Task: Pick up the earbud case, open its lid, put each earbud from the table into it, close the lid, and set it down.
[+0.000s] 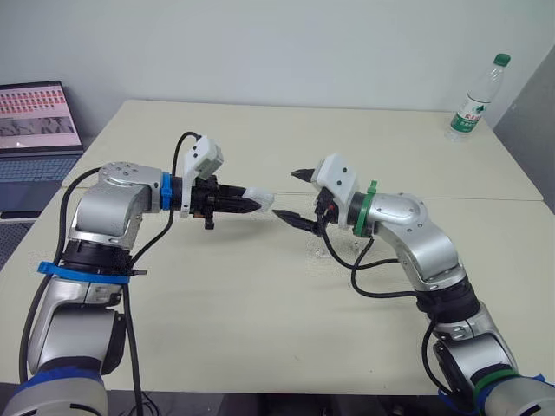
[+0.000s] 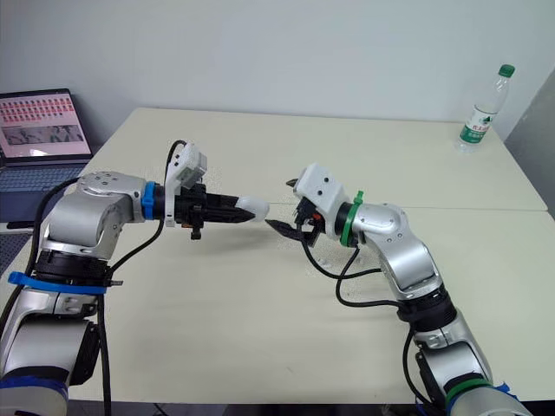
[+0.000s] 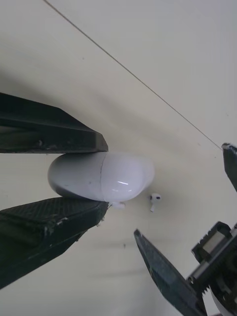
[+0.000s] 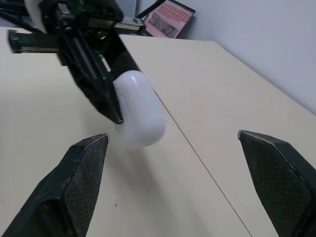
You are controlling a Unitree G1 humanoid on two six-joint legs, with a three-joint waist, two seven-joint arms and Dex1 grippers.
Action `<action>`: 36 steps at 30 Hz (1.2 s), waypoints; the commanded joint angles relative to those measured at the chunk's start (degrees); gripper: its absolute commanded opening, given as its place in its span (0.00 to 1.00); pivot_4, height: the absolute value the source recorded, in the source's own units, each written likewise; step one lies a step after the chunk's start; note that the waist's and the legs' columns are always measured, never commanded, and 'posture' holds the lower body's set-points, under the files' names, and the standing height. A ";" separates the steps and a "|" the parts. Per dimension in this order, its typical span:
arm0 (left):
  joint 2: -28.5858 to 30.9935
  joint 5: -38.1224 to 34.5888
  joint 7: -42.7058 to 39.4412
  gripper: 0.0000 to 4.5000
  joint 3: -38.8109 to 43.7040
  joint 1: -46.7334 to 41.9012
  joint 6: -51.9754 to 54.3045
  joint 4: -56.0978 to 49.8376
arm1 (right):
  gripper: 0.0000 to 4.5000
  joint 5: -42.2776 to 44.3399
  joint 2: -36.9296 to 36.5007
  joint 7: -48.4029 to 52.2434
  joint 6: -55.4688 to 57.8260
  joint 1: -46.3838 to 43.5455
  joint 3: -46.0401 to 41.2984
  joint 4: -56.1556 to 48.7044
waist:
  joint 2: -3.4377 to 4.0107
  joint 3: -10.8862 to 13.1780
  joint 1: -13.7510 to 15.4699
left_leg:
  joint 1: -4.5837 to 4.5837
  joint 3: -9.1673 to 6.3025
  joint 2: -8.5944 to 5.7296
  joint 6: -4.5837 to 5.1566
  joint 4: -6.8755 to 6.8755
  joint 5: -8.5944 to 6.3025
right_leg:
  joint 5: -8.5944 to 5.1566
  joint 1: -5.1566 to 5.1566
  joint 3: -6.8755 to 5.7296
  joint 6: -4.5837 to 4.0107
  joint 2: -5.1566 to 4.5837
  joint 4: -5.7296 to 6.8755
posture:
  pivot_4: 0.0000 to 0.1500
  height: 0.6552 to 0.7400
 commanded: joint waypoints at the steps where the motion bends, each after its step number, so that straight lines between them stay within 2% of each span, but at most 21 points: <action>1: -0.70 -4.62 1.84 0.19 3.00 0.19 3.94 -5.40 | 0.99 0.89 0.80 -1.68 0.09 -1.30 -1.39 -1.38 | 0.00 0.00 0.01 | 0.00 0.01 0.00 0.00 0.00 0.00 | 0.00 0.00 0.00 0.00 0.00 0.00 | 1.00 1.00; 11: -0.67 -7.16 3.75 0.19 2.63 1.41 6.18 -9.37 | 0.99 1.26 1.73 -3.12 -0.17 -3.56 -2.18 1.23 | 0.00 0.00 0.02 | 0.01 0.04 -0.01 0.00 0.00 0.00 | 0.00 0.00 0.03 0.00 0.00 0.01 | 1.00 1.00; 20: -1.11 -7.06 5.77 0.19 3.53 3.90 3.77 -10.28 | 0.99 8.09 2.00 -2.83 7.24 -4.62 -7.45 0.36 | 0.00 0.00 0.31 | 0.01 0.05 -0.02 -0.01 0.00 0.00 | 0.00 0.00 0.03 -0.01 -0.05 0.00 | 1.00 1.00; 24: -6.05 -4.61 14.15 0.19 6.75 6.98 -5.05 -10.75 | 0.99 15.91 0.59 0.69 14.71 -1.58 -9.61 -2.65 | 0.00 0.00 0.67 | 0.02 0.06 -0.02 0.00 0.00 0.00 | 0.01 0.01 0.04 -0.01 -0.09 0.00 | 1.00 1.00; 27: -11.98 -1.82 23.42 0.19 9.29 13.67 -13.78 -14.16 | 0.99 20.08 -3.63 5.33 15.93 4.14 -11.23 -4.06 | -0.01 -0.01 1.00 | 0.01 0.06 -0.06 0.01 0.00 -0.01 | 0.01 0.03 0.00 -0.01 -0.22 -0.02 | 1.00 1.00; 31: -19.14 4.07 34.60 0.19 10.44 23.88 -26.72 -17.85 | 0.99 19.45 -8.84 10.47 7.99 12.52 -11.83 -1.97 | -0.01 -0.01 1.02 | -0.02 0.13 -0.17 0.02 0.01 -0.02 | 0.03 0.07 -0.01 0.02 -0.39 -0.09 | 1.00 1.00; 36: -23.83 7.01 43.31 0.19 11.64 31.70 -33.19 -19.40 | 0.99 16.63 -12.07 13.41 -3.76 20.08 -12.64 2.33 | -0.04 -0.03 0.89 | 0.05 0.11 -0.13 0.03 0.01 -0.02 | 0.04 0.08 -0.03 0.05 -0.33 -0.04 | 1.00 1.00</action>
